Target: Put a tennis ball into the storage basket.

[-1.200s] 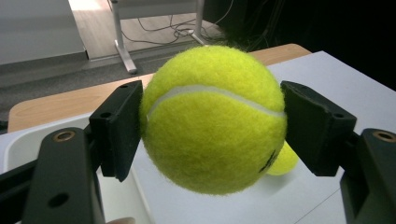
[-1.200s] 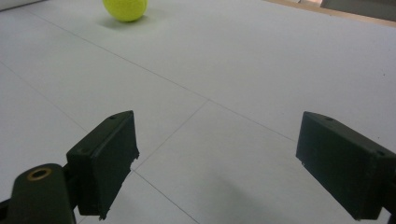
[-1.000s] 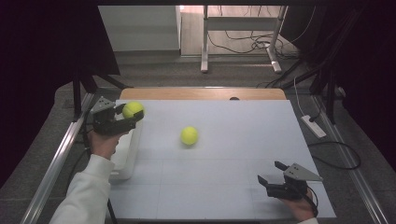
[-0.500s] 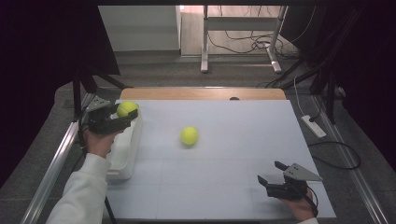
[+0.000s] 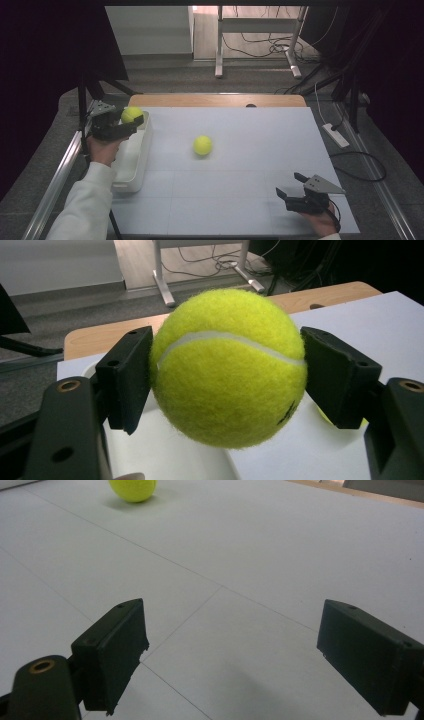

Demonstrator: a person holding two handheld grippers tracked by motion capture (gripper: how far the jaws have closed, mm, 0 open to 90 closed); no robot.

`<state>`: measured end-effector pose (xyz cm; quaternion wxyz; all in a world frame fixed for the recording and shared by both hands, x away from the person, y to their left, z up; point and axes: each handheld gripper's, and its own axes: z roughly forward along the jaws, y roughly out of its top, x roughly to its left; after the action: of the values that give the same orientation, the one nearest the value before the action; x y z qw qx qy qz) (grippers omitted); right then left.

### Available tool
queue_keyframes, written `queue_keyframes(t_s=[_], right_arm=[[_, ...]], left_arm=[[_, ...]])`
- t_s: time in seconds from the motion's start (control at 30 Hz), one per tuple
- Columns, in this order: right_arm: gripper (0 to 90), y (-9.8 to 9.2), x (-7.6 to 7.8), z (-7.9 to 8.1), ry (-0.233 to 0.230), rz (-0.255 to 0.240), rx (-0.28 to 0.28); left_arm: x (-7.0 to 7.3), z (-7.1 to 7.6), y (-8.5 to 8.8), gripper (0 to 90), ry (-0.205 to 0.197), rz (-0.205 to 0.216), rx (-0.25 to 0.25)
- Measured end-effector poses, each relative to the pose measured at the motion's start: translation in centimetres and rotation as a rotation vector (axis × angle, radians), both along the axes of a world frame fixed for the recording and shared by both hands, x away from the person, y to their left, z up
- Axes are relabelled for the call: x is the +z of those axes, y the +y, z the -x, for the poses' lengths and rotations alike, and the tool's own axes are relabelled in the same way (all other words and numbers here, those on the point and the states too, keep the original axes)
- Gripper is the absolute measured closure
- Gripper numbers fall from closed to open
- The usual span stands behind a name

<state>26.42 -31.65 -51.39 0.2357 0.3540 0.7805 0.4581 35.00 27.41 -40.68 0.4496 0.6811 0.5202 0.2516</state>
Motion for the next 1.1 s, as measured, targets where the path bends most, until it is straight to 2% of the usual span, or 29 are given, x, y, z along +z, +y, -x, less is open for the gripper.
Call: queue_keyframes(t_s=[0.23, 0.53, 1.1], right_arm=[[12.4, 0.0, 0.0, 0.0, 0.0, -0.001, 0.001], [12.4, 0.0, 0.0, 0.0, 0.001, -0.001, -0.002], [12.4, 0.0, 0.0, 0.0, 0.001, 0.001, -0.002]], left_arm=[[-0.2, -0.9, 0.2, 26.2, 0.018, -0.012, 0.019], [-1.1, -2.0, 1.3, 26.2, 0.056, 0.001, 0.06], [-2.2, -3.5, 2.0, 26.2, 0.114, -0.018, 0.091]])
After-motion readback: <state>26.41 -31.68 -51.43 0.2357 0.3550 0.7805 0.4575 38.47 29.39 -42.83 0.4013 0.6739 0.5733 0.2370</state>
